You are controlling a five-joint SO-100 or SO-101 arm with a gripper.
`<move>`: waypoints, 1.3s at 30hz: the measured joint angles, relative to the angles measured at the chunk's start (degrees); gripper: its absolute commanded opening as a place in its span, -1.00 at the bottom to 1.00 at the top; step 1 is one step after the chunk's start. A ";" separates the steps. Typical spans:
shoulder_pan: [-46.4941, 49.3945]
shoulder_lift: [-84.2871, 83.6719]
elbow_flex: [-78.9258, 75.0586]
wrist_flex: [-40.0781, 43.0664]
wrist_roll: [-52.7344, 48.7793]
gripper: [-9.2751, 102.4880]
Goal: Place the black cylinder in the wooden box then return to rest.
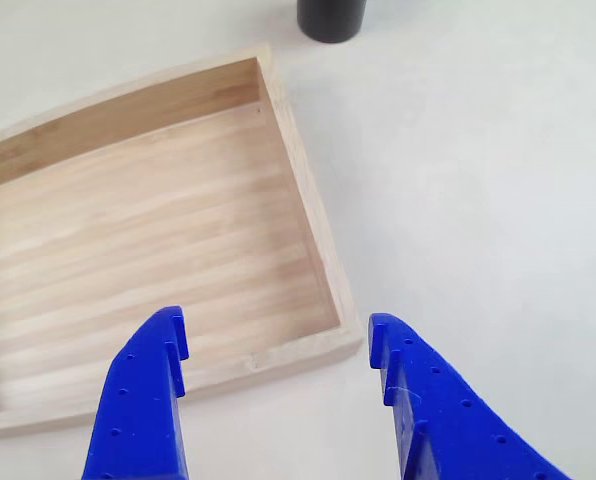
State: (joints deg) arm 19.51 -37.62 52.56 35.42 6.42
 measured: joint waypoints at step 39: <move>0.70 59.41 -53.17 -11.69 1.14 -0.26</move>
State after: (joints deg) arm 20.21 21.80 -0.62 23.73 7.56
